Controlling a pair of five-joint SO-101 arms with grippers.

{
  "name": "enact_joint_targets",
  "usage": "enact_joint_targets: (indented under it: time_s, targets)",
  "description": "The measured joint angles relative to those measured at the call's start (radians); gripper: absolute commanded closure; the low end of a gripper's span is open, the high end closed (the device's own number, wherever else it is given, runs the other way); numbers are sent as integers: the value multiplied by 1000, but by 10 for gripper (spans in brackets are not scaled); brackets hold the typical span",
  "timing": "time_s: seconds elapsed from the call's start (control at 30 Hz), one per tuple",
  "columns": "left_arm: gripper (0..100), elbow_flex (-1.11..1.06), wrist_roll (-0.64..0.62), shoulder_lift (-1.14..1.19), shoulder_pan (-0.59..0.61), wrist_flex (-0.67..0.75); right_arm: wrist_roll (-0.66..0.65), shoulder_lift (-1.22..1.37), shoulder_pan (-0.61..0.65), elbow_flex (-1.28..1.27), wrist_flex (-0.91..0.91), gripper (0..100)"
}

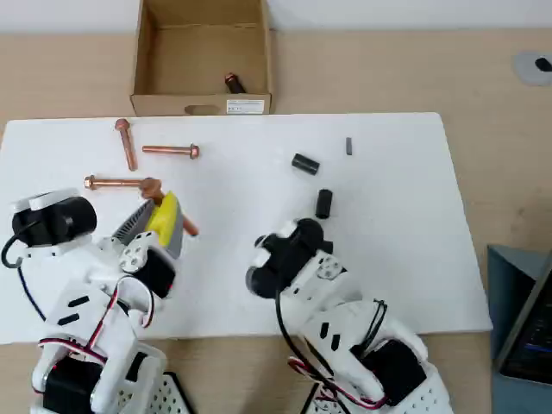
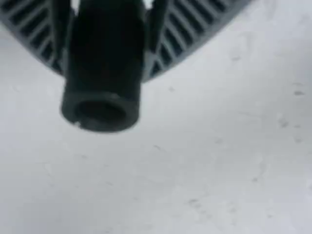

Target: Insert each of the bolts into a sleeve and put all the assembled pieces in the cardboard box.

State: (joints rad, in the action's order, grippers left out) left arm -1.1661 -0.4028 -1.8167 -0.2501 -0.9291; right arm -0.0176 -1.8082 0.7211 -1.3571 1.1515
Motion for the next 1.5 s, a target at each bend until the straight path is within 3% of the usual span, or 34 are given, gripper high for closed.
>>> enact_joint_targets:
  time_s: [0.57,1.03,1.5]
  targets:
    - [999,0,-17,0,-207,21,0,0,91,-17,-103,989]
    - [999,-55,-98,-3,-212,37,0,0,91,-17,-103,989]
    - [999,-130,-101,0,-224,129,0,0,94,-18,-103,989]
